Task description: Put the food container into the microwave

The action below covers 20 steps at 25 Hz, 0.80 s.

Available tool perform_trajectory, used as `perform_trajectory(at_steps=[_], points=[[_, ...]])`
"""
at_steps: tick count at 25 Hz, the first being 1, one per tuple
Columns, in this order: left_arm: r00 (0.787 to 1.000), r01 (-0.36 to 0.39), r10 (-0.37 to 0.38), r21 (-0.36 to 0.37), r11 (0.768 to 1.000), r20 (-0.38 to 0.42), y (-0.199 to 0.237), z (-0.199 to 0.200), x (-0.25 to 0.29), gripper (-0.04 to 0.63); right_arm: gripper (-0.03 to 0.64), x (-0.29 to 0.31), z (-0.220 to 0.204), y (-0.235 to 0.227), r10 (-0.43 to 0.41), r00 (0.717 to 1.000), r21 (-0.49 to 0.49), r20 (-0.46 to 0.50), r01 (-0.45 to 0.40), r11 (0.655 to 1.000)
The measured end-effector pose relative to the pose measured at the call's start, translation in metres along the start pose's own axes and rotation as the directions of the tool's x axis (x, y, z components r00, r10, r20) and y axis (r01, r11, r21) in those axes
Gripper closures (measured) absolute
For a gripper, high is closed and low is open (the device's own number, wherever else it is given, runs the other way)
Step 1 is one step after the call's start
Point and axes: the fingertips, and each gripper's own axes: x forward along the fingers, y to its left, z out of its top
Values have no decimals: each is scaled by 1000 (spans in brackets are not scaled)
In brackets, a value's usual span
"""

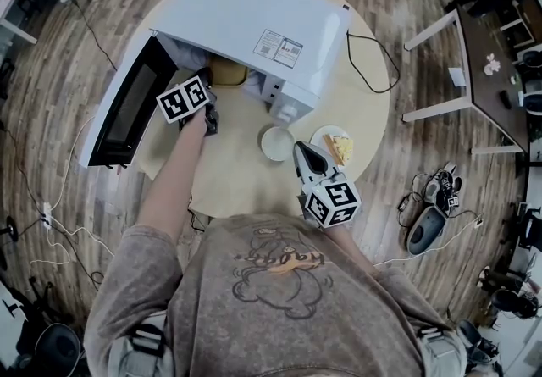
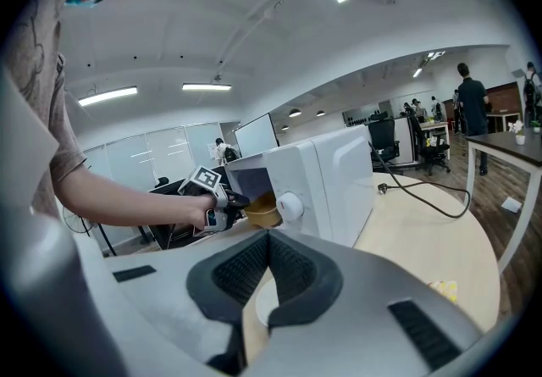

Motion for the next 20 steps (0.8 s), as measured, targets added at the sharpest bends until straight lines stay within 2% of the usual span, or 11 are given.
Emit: perform_trajectory(at_steps=[7,14,20], points=[[999,39,-39,-28,999,13,-3,-4,-19,522,615,4,1,4,16,1000,-3,9,-16,1000],[998,66,-66,51,997,6,-12,-17,-40,507,615,5,2,13,40,999,-9,13,-40,999],[996,89,-89,39,995,17,-14,-27,-50,462,615,2,1,17,46,999,-15,11,-46,999]])
